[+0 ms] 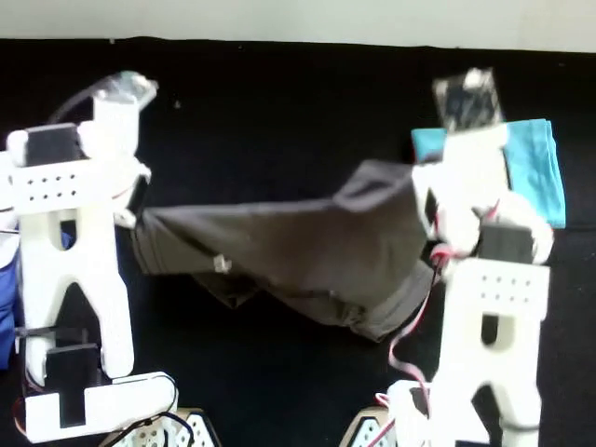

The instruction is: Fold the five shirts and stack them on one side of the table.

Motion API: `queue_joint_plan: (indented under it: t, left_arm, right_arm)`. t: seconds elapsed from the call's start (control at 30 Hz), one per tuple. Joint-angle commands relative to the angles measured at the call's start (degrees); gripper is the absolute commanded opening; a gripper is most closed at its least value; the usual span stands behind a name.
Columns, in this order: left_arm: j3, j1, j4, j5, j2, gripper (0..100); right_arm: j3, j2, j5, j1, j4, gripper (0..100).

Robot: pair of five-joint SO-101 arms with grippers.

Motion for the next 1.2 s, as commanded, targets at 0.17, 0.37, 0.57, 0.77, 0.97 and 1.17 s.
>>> queue_joint_plan:
  t: [0.17, 0.37, 0.57, 0.77, 0.97, 1.17]
  left_arm:
    - [-26.68, 0.4, 4.04, -0.35, -2.33, 1]
    - [-39.34, 0.4, 4.04, -0.35, -2.42, 1]
    - [-45.85, 0.4, 4.57, -0.35, -2.42, 1]
    - [-47.6, -0.48, 4.84, -0.35, -7.16, 1]
    - [-47.52, -0.57, 4.66, -0.35, -16.48, 1]
    - [-46.9, -0.57, 4.75, -0.44, -19.03, 1]
  right_arm:
    - [-49.45, 19.03, -5.01, 0.84, 11.38, 0.5]
    - [-73.45, 25.63, -4.92, 0.84, 17.98, 0.5]
    - [-82.59, 25.89, -4.92, 0.84, 18.59, 0.5]
    - [-92.7, 25.89, -4.92, 1.1, 23.69, 0.5]
    - [-104.04, 25.89, -4.92, 1.1, 26.86, 0.5]
    - [-110.46, 24.92, -1.58, 1.19, 25.27, 0.5]
